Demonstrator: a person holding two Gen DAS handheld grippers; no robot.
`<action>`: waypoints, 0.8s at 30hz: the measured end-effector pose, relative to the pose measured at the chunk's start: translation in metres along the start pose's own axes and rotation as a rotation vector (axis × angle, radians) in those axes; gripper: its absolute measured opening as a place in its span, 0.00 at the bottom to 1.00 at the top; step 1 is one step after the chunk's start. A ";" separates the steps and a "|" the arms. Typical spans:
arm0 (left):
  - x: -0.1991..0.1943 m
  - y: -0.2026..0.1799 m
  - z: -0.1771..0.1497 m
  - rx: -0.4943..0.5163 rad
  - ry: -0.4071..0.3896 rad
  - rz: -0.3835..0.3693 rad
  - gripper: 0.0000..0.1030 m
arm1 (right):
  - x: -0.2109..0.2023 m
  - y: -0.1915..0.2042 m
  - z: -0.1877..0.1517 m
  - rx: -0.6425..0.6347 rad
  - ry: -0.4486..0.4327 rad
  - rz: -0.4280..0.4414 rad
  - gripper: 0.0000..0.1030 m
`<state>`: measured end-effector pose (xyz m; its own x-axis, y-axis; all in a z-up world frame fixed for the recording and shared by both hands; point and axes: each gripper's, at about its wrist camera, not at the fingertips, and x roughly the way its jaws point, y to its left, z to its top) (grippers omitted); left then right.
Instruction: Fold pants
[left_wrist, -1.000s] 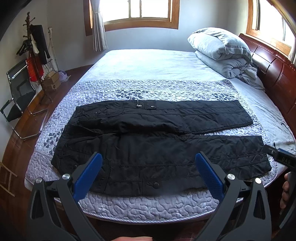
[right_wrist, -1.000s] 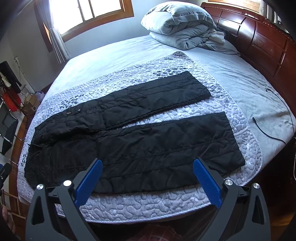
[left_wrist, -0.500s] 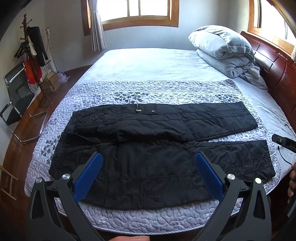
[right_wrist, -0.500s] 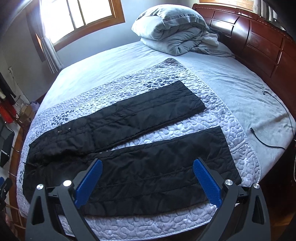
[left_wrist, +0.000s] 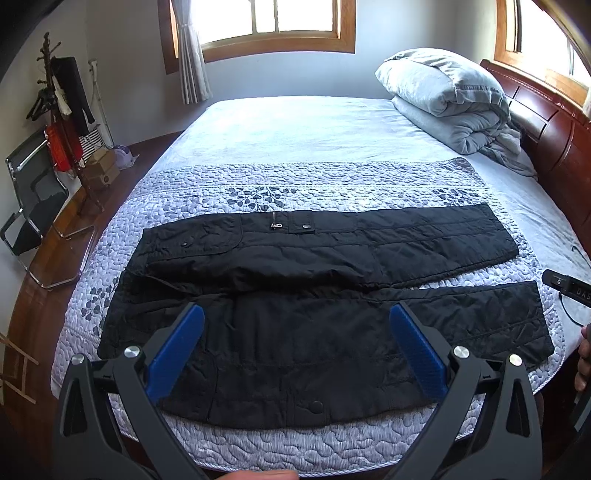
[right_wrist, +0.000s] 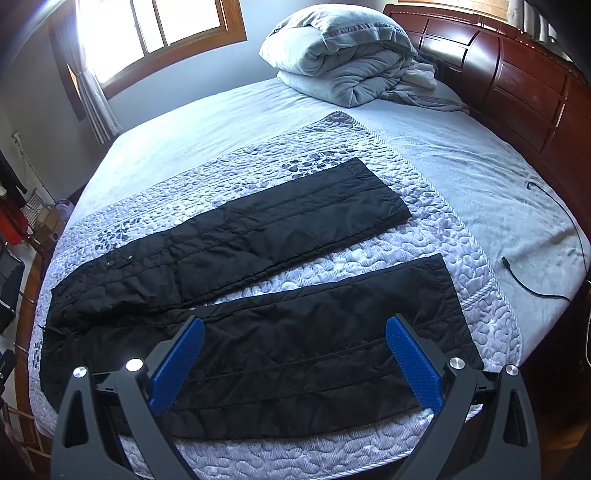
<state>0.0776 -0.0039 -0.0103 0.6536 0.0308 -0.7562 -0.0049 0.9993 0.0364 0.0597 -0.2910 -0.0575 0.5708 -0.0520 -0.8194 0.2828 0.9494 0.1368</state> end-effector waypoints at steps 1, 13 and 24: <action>0.002 -0.001 0.002 0.004 -0.001 0.000 0.97 | 0.002 0.000 0.001 -0.002 0.000 0.000 0.96; 0.043 -0.007 0.031 0.024 0.034 -0.044 0.97 | 0.033 0.003 0.037 -0.054 0.005 0.032 0.96; 0.152 0.005 0.103 0.025 0.171 -0.117 0.97 | 0.139 0.015 0.140 -0.253 0.107 0.157 0.96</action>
<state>0.2547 0.0033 -0.0573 0.5104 -0.0806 -0.8562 0.0839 0.9955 -0.0437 0.2513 -0.3270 -0.0915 0.5041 0.1215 -0.8550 -0.0112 0.9909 0.1342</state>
